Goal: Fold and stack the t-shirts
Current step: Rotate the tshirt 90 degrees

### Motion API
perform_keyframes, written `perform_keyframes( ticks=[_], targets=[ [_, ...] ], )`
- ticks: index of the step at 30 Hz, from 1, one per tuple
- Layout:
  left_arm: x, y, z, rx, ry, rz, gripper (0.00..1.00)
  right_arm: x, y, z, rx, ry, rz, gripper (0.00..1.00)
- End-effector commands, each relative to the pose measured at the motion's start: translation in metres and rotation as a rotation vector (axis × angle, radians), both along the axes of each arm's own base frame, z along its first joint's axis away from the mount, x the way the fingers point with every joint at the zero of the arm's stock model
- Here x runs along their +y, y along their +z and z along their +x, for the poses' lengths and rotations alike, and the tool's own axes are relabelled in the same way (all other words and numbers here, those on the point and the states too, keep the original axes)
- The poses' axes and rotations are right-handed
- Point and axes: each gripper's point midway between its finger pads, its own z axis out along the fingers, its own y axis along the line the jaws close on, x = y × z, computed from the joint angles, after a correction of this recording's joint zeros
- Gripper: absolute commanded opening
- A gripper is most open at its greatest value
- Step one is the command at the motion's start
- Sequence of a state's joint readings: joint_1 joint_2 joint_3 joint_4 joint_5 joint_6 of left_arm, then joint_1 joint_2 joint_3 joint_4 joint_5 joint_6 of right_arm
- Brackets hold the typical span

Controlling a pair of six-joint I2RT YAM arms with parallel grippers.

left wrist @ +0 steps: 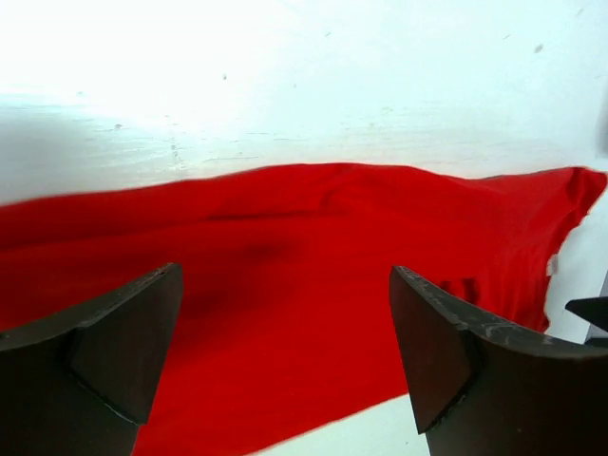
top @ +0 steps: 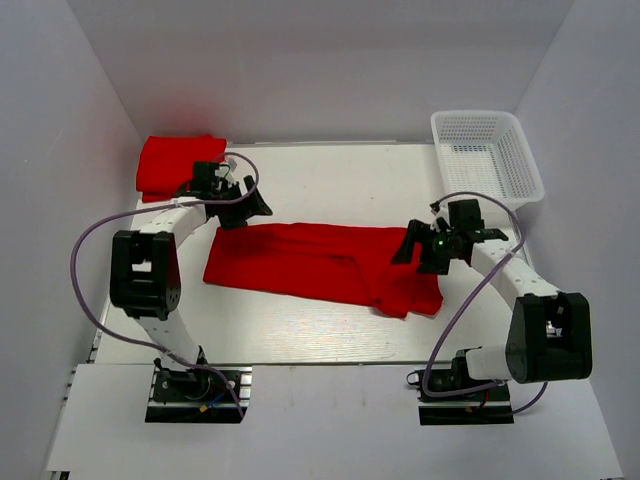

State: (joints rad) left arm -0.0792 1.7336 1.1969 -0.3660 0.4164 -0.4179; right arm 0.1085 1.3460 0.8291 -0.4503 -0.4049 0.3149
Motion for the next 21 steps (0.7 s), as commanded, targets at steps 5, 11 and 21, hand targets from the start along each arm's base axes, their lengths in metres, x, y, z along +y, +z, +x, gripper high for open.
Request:
perform_keyframes(
  ticks=[5,11,21],
  targets=[
    [-0.01,-0.051,-0.004,0.098,-0.045,0.019,0.99,0.026,-0.027,-0.016,0.097,0.056,0.065,0.9],
    [0.009,-0.09,-0.079,0.265,0.03,0.117,0.99,0.011,-0.066,0.017,0.142,-0.07,-0.054,0.9],
    [-0.043,-0.069,-0.268,0.507,-0.016,-0.111,0.99,0.06,-0.075,0.183,0.014,0.004,-0.029,0.9]
  ],
)
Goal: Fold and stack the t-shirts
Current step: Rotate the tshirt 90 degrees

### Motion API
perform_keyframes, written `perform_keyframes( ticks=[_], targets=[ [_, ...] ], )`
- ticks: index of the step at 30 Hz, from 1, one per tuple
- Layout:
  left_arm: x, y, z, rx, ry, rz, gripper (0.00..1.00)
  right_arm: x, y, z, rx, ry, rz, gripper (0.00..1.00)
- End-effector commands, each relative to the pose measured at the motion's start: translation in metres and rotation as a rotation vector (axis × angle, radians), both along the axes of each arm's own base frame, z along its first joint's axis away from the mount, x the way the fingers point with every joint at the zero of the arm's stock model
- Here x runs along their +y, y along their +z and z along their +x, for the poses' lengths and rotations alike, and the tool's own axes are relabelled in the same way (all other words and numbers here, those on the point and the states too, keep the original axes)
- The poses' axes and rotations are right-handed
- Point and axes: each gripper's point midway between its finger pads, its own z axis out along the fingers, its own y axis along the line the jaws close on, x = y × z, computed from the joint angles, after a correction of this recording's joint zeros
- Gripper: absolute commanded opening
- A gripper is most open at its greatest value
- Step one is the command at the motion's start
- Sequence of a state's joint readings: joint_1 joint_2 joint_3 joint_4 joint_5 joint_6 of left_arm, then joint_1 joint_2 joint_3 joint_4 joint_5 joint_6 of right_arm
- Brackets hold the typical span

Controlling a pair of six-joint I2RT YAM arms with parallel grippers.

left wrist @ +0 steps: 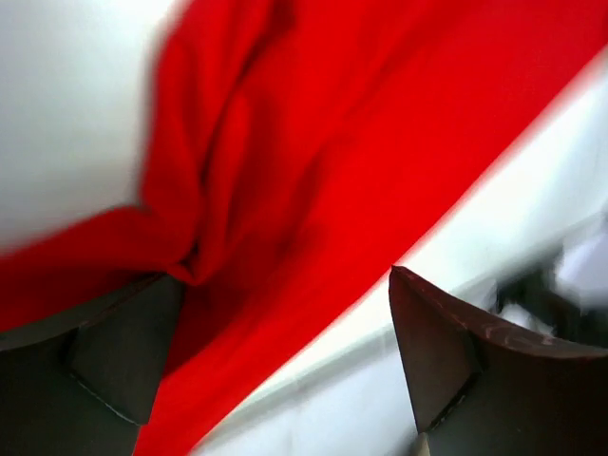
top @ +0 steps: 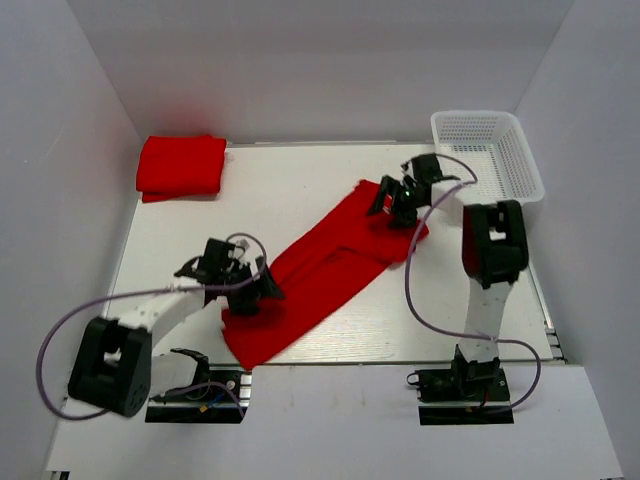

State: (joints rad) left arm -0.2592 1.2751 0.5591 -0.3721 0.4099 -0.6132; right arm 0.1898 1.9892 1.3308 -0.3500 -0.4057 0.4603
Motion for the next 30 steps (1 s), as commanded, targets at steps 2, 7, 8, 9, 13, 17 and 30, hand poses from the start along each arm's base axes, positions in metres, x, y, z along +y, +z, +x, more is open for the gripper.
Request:
perform_keyframes(
  ticks=[2,7,8,9,13,17,30],
  targets=[
    [-0.032,0.006,-0.087,0.219,-0.065,-0.145,0.99,0.035,-0.031,0.083,-0.132,0.109,-0.009,0.9],
    [-0.07,0.012,-0.098,0.173,-0.209,-0.183,0.99,0.114,-0.011,0.143,-0.265,0.203,0.108,0.9],
    [-0.087,0.02,-0.104,0.165,-0.289,-0.217,0.99,0.119,-0.015,0.146,-0.27,0.204,0.133,0.9],
    [-0.097,0.029,-0.101,0.144,-0.32,-0.238,0.99,0.125,-0.014,0.147,-0.295,0.215,0.145,0.9],
    [-0.112,0.065,-0.063,-0.055,-0.411,-0.11,0.99,0.127,0.023,0.152,-0.456,0.245,0.056,0.9],
    [-0.131,0.122,-0.027,-0.295,-0.497,-0.101,0.99,0.118,0.077,0.153,-0.572,0.266,-0.01,0.9],
    [-0.004,0.131,0.092,-0.355,0.187,0.436,0.99,0.095,0.066,0.048,-0.419,0.303,-0.273,0.9]
  ],
)
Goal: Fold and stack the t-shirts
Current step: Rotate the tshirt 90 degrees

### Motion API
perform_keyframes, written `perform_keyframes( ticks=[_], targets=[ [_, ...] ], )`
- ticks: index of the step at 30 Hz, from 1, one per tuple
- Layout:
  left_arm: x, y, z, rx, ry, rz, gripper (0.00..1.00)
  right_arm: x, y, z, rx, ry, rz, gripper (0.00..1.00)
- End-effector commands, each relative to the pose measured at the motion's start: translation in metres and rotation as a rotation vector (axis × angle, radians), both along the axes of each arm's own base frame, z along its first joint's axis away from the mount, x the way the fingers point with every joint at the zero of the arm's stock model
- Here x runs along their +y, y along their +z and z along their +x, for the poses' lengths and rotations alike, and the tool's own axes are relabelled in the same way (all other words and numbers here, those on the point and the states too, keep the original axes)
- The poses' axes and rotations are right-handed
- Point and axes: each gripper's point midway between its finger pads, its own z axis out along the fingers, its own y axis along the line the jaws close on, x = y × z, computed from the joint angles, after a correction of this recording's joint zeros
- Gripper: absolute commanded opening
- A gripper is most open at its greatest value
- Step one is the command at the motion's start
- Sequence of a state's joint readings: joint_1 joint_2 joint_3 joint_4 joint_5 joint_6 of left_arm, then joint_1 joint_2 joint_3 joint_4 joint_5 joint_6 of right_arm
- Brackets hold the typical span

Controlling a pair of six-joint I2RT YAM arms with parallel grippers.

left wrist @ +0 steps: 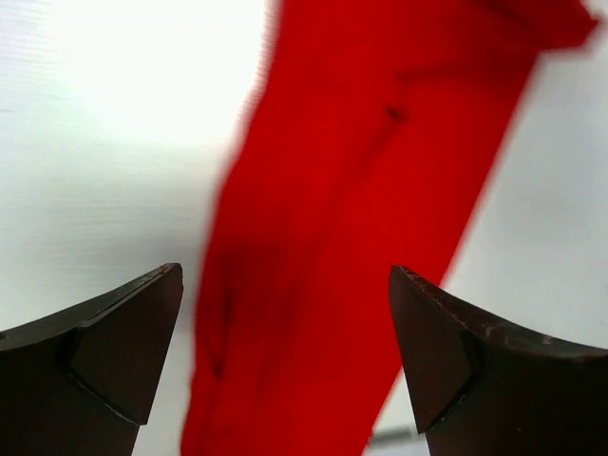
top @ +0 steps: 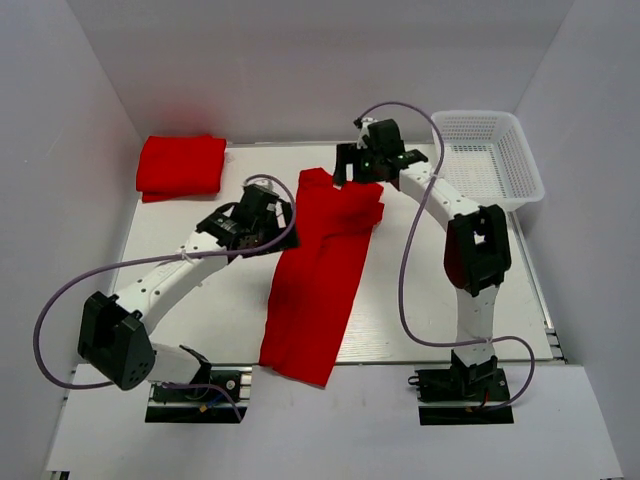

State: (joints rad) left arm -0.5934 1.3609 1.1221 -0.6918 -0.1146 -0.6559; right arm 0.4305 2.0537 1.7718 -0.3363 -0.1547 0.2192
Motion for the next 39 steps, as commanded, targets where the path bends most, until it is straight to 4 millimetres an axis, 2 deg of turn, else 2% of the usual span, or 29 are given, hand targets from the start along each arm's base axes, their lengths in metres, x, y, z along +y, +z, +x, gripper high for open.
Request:
perform_keyframes(
  ticks=[1,4,5,7,8,10,11,12,14,15,17,18,19,20,21,22,23,24,25,26,27,29,31,33,34,35,37,38,39],
  targets=[
    [0.053,0.006,0.033,-0.062,0.22,0.102,0.99,0.0,-0.058,-0.05,0.16,0.038,-0.124,0.9],
    [0.072,-0.008,0.053,-0.031,0.262,0.096,0.99,0.003,-0.07,-0.063,0.21,0.034,-0.135,0.9],
    [0.071,-0.02,0.056,0.014,0.244,0.084,0.99,0.001,-0.085,-0.07,0.256,0.023,-0.144,0.9],
    [0.072,-0.022,0.068,0.011,0.235,0.058,0.99,-0.001,-0.096,-0.075,0.298,0.006,-0.132,0.9],
    [0.076,-0.021,0.075,0.004,0.236,0.048,0.99,-0.007,-0.112,-0.075,0.334,-0.01,-0.145,0.9],
    [0.079,-0.022,0.083,0.001,0.237,0.049,0.99,-0.011,-0.116,-0.069,0.351,-0.051,-0.154,0.9],
    [0.08,-0.017,0.088,-0.019,0.232,0.041,0.99,-0.02,-0.139,-0.066,0.374,-0.089,-0.212,0.9],
    [0.085,-0.017,0.09,-0.019,0.245,0.041,0.99,-0.022,-0.131,-0.055,0.365,-0.11,-0.214,0.9],
    [0.089,-0.013,0.096,-0.048,0.227,0.046,0.99,-0.033,-0.15,-0.047,0.402,-0.138,-0.245,0.9],
    [0.093,-0.011,0.101,-0.063,0.233,0.046,0.99,-0.037,-0.176,-0.042,0.444,-0.151,-0.271,0.9],
    [0.091,-0.005,0.105,-0.088,0.189,0.038,0.99,-0.048,-0.159,-0.003,0.399,-0.192,-0.245,0.9],
    [0.084,-0.007,0.109,-0.083,0.16,0.02,0.99,-0.065,-0.18,0.017,0.425,-0.23,-0.255,0.9],
    [0.085,-0.011,0.109,-0.073,0.135,0.022,0.99,-0.07,-0.181,0.028,0.418,-0.246,-0.247,0.9],
    [0.079,-0.01,0.114,-0.079,0.119,0.001,0.99,-0.07,-0.161,0.056,0.348,-0.264,-0.209,0.9],
    [0.075,-0.016,0.118,-0.071,0.098,-0.003,0.99,-0.078,-0.175,0.08,0.308,-0.286,-0.171,0.9],
    [0.067,-0.021,0.115,-0.046,0.067,-0.033,0.99,-0.085,-0.155,0.106,0.228,-0.279,-0.126,0.9],
    [0.063,-0.016,0.122,-0.065,0.035,-0.037,0.99,-0.08,-0.143,0.113,0.205,-0.208,-0.034,0.9],
    [0.057,-0.026,0.119,-0.036,-0.001,-0.053,0.99,-0.079,-0.121,0.131,0.103,-0.182,0.005,0.9],
    [0.053,-0.023,0.124,-0.049,-0.024,-0.062,0.99,-0.077,-0.109,0.134,0.069,-0.157,0.019,0.9],
    [0.05,-0.017,0.125,-0.066,-0.058,-0.066,0.99,-0.072,-0.068,0.137,-0.034,-0.097,0.01,0.9],
    [0.04,-0.021,0.121,-0.051,-0.102,-0.083,0.99,-0.068,-0.054,0.138,-0.079,-0.075,0.008,0.9],
    [0.032,-0.017,0.119,-0.057,-0.143,-0.086,0.99,-0.057,-0.022,0.129,-0.136,-0.015,0.022,0.9],
    [0.026,-0.019,0.11,-0.028,-0.187,-0.111,0.99,-0.055,0.025,0.115,-0.177,0.021,0.069,0.9],
    [0.015,-0.018,0.091,-0.001,-0.251,-0.158,0.99,-0.056,0.034,0.104,-0.175,0.027,0.059,0.9],
    [0.014,-0.025,0.08,0.023,-0.273,-0.17,0.99,-0.059,0.079,0.095,-0.247,0.032,0.066,0.9],
    [0.007,-0.023,0.072,0.017,-0.302,-0.189,0.99,-0.062,0.066,0.084,-0.202,0.03,0.052,0.9],
    [-0.008,-0.014,0.054,0.001,-0.373,-0.243,0.99,-0.066,0.103,0.062,-0.229,0.033,0.06,0.9],
    [-0.015,-0.01,0.045,0.003,-0.406,-0.266,0.99,-0.068,0.082,0.045,-0.141,0.022,0.051,0.9],
    [-0.022,-0.005,0.04,-0.008,-0.445,-0.276,0.99,-0.07,0.094,0.032,-0.139,0.015,0.054,0.9]
  ],
)
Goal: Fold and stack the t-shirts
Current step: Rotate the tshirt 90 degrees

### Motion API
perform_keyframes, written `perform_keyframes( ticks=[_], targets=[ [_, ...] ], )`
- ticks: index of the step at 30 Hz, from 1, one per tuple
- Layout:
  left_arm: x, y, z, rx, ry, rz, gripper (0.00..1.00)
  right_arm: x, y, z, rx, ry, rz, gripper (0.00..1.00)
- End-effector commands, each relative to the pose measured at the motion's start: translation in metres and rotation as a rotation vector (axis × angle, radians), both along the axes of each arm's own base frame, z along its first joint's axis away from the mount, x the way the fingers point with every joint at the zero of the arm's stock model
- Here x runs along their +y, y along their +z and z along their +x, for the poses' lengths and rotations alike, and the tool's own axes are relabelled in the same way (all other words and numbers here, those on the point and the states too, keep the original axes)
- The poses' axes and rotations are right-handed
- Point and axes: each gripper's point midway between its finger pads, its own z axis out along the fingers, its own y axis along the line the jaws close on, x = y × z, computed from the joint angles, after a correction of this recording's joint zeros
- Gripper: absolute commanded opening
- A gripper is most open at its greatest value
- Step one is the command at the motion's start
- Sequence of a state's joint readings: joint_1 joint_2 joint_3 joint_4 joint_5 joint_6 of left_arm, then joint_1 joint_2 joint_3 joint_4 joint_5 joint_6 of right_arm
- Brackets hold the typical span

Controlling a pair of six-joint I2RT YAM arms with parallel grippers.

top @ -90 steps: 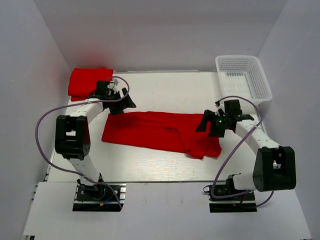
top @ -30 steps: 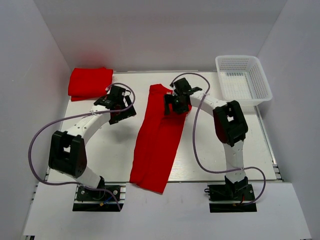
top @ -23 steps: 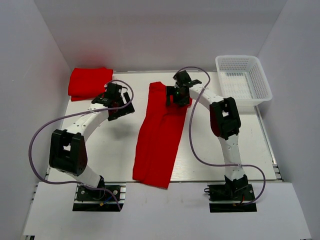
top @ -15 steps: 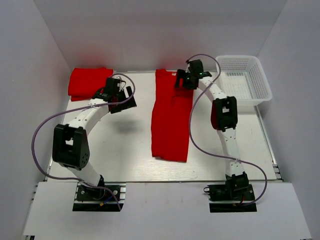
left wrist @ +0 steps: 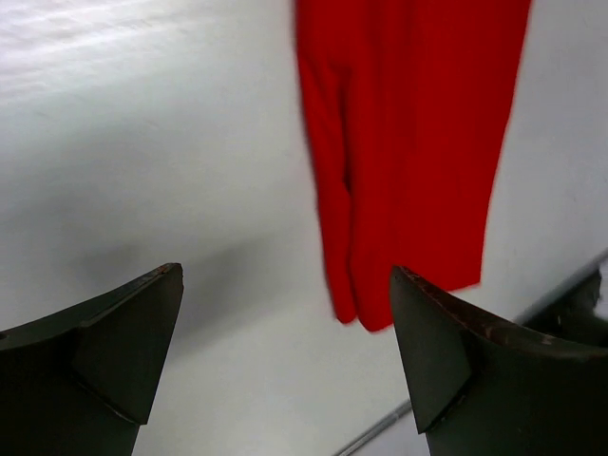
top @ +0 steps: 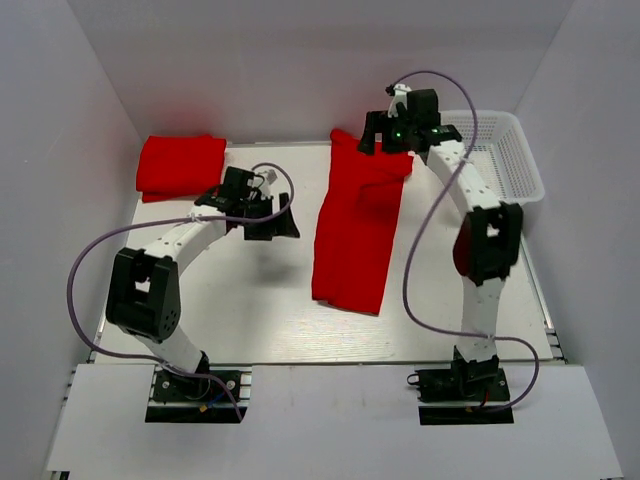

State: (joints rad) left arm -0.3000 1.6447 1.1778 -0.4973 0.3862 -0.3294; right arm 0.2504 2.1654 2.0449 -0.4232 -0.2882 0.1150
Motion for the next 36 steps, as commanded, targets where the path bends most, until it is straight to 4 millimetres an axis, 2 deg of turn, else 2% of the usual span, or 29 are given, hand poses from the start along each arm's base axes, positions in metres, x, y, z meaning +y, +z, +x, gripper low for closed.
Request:
perform_keyframes(
  ticks=[1,2,3,4,5,6,7,8,9,11,12,14,15,17,18,22,24,26,30,31,33,36],
  targets=[
    [-0.045,0.04,-0.037,-0.071,-0.21,-0.128,0.99,-0.007,0.044,-0.059,0.016,0.031,0.014,0.9],
    [-0.052,0.043,-0.044,-0.083,-0.246,-0.125,0.99,-0.008,0.058,-0.077,0.009,0.034,0.028,0.9],
    [-0.057,0.044,-0.048,-0.09,-0.264,-0.106,0.99,-0.008,0.029,-0.097,0.09,0.039,0.026,0.9],
    [-0.067,0.043,-0.061,-0.075,-0.305,-0.082,0.99,-0.013,0.031,-0.132,0.111,0.045,0.042,0.9],
    [-0.07,0.042,-0.067,-0.07,-0.32,-0.057,0.99,-0.017,0.024,-0.144,0.126,0.04,0.043,0.9],
    [-0.069,0.032,-0.072,-0.042,-0.319,-0.02,0.99,-0.024,-0.028,-0.174,0.254,0.015,0.034,0.9],
    [-0.068,0.024,-0.082,0.005,-0.328,0.012,0.99,-0.027,-0.031,-0.186,0.277,0.004,0.042,0.9],
    [-0.07,0.018,-0.091,0.019,-0.342,0.04,0.99,-0.031,-0.009,-0.202,0.226,0.001,0.069,0.9],
    [-0.068,0.015,-0.1,0.028,-0.342,0.048,0.99,-0.038,-0.044,-0.232,0.33,-0.008,0.045,0.9],
    [-0.072,0.015,-0.111,0.03,-0.33,0.05,0.99,-0.041,-0.035,-0.257,0.323,0.009,0.061,0.9],
    [-0.071,0.011,-0.117,0.041,-0.323,0.059,0.99,-0.045,-0.05,-0.278,0.372,0.009,0.056,0.9],
    [-0.069,0.016,-0.119,0.035,-0.266,0.057,0.99,-0.038,-0.056,-0.303,0.408,0.085,0.091,0.9],
    [-0.063,0.01,-0.122,0.046,-0.233,0.066,0.99,-0.033,-0.043,-0.309,0.371,0.116,0.127,0.9],
    [-0.052,0.012,-0.121,0.019,-0.142,0.071,0.99,-0.027,-0.045,-0.319,0.372,0.155,0.149,0.9],
    [-0.043,0.0,-0.128,0.043,-0.115,0.097,0.99,-0.02,-0.037,-0.326,0.37,0.194,0.182,0.9],
    [-0.015,-0.016,-0.14,0.064,0.007,0.156,0.99,0.006,-0.028,-0.336,0.37,0.313,0.249,0.9],
    [0.0,-0.025,-0.144,0.092,0.083,0.191,0.99,0.019,-0.032,-0.345,0.399,0.367,0.257,0.9],
    [0.007,-0.029,-0.148,0.102,0.109,0.206,0.99,0.033,-0.04,-0.35,0.429,0.397,0.261,0.9],
    [0.018,-0.021,-0.143,0.056,0.166,0.217,0.99,0.059,-0.049,-0.358,0.472,0.443,0.262,0.9],
    [0.024,-0.023,-0.143,0.058,0.191,0.239,0.99,0.065,-0.059,-0.352,0.497,0.426,0.258,0.9],
    [0.031,-0.017,-0.143,0.045,0.218,0.254,0.99,0.076,-0.07,-0.36,0.541,0.439,0.243,0.9],
    [0.051,-0.017,-0.14,0.025,0.3,0.333,0.99,0.081,-0.092,-0.359,0.588,0.384,0.214,0.9]
  ],
)
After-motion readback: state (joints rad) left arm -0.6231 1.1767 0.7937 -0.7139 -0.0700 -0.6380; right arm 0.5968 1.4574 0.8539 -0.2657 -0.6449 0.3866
